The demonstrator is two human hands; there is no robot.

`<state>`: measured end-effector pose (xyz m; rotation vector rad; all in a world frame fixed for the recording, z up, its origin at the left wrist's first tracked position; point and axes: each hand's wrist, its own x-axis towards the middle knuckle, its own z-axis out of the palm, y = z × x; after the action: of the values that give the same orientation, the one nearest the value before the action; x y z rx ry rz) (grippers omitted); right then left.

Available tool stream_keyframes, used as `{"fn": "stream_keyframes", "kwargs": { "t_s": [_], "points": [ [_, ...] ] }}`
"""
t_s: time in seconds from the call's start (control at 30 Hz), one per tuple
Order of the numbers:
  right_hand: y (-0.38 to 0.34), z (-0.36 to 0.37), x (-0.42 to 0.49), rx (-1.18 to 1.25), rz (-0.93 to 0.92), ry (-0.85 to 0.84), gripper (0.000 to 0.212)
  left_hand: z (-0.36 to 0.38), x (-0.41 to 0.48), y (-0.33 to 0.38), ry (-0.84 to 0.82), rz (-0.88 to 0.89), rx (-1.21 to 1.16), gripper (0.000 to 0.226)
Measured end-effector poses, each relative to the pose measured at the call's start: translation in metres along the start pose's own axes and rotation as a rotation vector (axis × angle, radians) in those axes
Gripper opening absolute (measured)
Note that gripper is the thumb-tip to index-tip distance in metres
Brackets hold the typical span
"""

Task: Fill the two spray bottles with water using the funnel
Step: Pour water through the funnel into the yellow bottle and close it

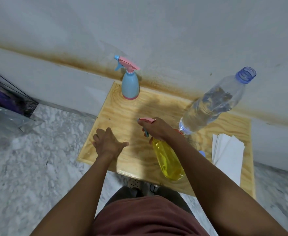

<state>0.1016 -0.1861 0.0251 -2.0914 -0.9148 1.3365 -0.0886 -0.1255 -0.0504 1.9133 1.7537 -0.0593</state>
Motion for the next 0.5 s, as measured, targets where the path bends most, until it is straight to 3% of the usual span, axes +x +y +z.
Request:
{"fn": "stream_keyframes", "kwargs": {
  "t_s": [0.23, 0.4, 0.5],
  "points": [
    [-0.005, -0.002, -0.010, -0.064, -0.064, 0.035, 0.049, -0.001, -0.002, -0.001, 0.022, 0.015, 0.033, 0.091],
    [-0.013, -0.010, -0.032, 0.043, -0.171, 0.073, 0.055, -0.006, -0.001, 0.003, -0.031, 0.003, 0.063, 0.090],
    [-0.021, -0.019, -0.052, 0.208, -0.297, 0.156, 0.038, -0.020, -0.001, 0.015, -0.157, 0.227, -0.009, 0.100]
  ]
}}
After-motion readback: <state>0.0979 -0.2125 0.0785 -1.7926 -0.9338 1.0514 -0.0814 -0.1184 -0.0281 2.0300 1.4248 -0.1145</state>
